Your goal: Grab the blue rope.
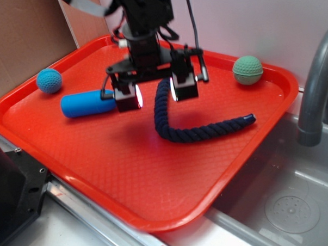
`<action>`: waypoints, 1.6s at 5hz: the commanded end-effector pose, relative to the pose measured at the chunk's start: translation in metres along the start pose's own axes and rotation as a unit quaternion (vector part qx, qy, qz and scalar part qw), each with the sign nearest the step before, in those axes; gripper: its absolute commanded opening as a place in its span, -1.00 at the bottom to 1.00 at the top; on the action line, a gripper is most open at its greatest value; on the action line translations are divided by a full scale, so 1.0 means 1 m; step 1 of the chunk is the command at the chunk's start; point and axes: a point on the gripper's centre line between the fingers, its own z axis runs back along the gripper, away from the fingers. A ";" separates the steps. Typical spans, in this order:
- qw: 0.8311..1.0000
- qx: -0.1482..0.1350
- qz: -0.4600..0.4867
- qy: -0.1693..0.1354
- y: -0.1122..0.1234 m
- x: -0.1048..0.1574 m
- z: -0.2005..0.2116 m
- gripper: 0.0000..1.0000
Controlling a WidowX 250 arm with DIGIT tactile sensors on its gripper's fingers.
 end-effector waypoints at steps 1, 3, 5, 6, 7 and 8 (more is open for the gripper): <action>1.000 -0.006 -0.011 0.004 -0.007 -0.002 -0.023 1.00; 1.000 0.003 0.009 -0.002 0.001 -0.006 -0.030 -1.00; 1.000 0.010 0.009 -0.004 0.005 -0.004 -0.028 -1.00; 1.000 0.014 -0.014 -0.007 0.005 0.002 0.003 -1.00; 0.996 -0.021 -0.085 -0.001 0.006 0.012 0.052 -1.00; 0.978 -0.053 -0.198 0.043 0.006 0.017 0.090 -1.00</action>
